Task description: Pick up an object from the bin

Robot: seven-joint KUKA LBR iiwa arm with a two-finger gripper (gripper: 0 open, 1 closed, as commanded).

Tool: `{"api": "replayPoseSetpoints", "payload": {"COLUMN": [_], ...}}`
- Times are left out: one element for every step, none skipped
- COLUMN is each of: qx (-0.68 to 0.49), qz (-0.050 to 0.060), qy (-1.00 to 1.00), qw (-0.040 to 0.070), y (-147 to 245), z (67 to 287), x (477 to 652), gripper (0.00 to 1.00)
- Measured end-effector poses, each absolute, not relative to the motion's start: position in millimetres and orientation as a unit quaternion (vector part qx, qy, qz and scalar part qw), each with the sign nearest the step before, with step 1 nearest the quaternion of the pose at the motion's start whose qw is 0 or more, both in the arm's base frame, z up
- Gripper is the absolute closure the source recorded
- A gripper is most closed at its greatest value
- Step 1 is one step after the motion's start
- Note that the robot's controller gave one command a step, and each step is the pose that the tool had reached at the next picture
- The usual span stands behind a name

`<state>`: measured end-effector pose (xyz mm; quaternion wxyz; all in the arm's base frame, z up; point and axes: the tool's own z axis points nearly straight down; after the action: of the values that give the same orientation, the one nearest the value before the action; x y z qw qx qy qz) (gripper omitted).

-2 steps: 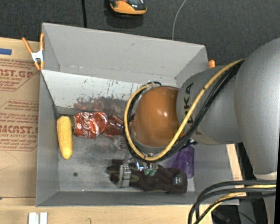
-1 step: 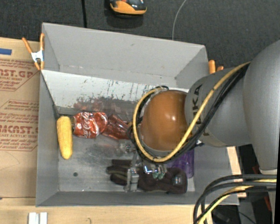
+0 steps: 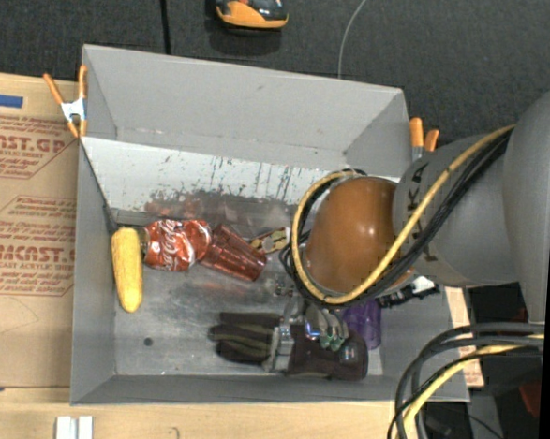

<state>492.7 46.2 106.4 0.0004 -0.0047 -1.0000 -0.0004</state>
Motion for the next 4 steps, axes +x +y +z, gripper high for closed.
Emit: {"api": "replayPoseSetpoints", "payload": {"qx": [0.041,-0.122,-0.122,-0.122], "qz": [-0.001,0.0,0.0,0.0], "qy": [-0.999,-0.993,-0.993,-0.993], "qw": [-0.003,0.0,0.0,0.003], "y": [31.5,36.7,36.8,36.8], "z": [69.0,69.4,69.4,74.4], "x": [484.0,481.8,481.8,480.3], "gripper": [0.0,1.0,1.0,1.0]}}
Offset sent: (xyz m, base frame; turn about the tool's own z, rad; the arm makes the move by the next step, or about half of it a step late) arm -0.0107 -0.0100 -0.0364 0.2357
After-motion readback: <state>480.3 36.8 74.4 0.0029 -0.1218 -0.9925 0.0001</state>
